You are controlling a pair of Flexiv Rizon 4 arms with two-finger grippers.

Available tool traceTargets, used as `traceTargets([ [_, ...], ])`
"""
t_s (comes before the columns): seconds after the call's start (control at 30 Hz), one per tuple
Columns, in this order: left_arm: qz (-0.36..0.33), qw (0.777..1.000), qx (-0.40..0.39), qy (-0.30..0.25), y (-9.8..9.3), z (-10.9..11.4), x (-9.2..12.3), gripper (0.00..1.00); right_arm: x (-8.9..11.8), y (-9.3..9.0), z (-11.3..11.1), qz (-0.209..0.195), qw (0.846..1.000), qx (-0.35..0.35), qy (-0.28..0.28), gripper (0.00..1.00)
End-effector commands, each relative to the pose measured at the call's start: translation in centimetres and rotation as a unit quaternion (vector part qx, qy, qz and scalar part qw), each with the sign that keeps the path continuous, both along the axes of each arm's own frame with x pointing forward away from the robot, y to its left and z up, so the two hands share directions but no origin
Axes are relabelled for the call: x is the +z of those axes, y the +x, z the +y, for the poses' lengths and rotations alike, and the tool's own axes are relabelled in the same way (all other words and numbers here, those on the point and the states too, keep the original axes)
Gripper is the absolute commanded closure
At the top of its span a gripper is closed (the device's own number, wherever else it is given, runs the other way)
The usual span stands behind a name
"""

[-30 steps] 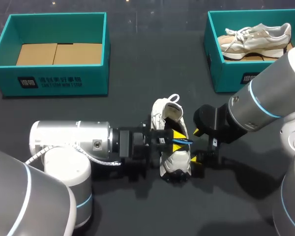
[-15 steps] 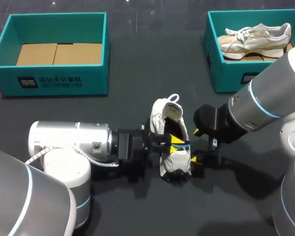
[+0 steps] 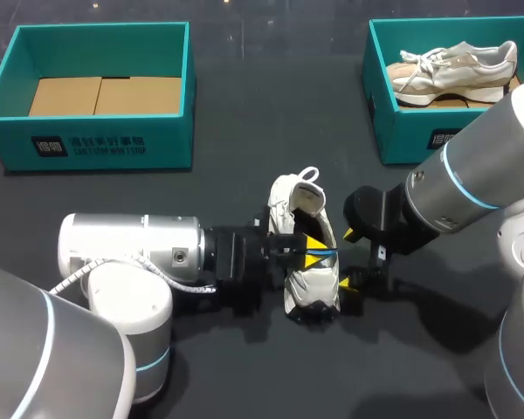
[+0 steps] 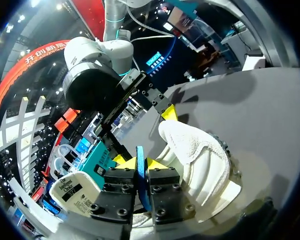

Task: Take the shoe out of the shoebox, open the shoe tongue, remove and reinsert the insole, then place the shoe into the shoebox

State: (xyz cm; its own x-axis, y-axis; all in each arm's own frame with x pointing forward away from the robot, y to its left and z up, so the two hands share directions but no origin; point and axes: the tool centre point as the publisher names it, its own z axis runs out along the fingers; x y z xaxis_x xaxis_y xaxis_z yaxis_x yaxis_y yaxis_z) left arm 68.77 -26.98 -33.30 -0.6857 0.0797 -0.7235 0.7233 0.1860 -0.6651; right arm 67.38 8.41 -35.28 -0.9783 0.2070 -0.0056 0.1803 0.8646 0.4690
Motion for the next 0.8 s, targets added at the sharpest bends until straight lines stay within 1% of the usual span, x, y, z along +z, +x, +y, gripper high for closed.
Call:
traceTargets([
  [0.03, 0.006, 1.0, -0.006, 0.002, -0.8, 0.7, 1.0, 0.78, 0.0, -0.1, -0.1, -0.001, 1.0, 0.0, 0.0, 0.0],
  [0.1, 0.007, 1.0, -0.007, 0.002, -1.2, 0.9, 1.5, 0.75, 0.0, -0.1, -0.1, -0.001, 1.0, 0.0, 0.0, 0.0],
  [0.27, 0.008, 1.0, -0.015, -0.002, -1.9, 1.3, 2.5, 0.71, 0.0, -0.1, -0.1, -0.001, 1.0, 0.0, 0.0, 0.0],
  [0.47, 0.01, 1.0, -0.025, 0.001, -2.2, 1.1, 2.6, 0.73, 0.0, -0.1, -0.1, -0.001, 1.0, 0.0, 0.0, 0.0],
  [0.53, 0.014, 0.999, -0.03, 0.007, -2.1, 0.8, 2.2, 0.78, 0.0, -0.1, -0.1, -0.001, 1.0, 0.0, 0.0, 0.0],
  [0.57, 0.016, 0.999, -0.032, 0.01, -2.1, 0.6, 1.9, 0.92, 0.0, -0.1, -0.1, -0.001, 1.0, 0.0, 0.0, 0.0],
  [0.6, 0.018, 0.999, -0.034, 0.012, -2.0, 0.4, 1.7, 1.0, 0.0, -0.1, -0.1, -0.001, 1.0, 0.0, 0.0, 0.0],
  [0.8, 0.024, 0.999, -0.035, 0.03, -0.9, 0.0, 0.1, 1.0, 0.0, -0.1, -0.1, -0.001, 1.0, 0.0, 0.0, 0.0],
])
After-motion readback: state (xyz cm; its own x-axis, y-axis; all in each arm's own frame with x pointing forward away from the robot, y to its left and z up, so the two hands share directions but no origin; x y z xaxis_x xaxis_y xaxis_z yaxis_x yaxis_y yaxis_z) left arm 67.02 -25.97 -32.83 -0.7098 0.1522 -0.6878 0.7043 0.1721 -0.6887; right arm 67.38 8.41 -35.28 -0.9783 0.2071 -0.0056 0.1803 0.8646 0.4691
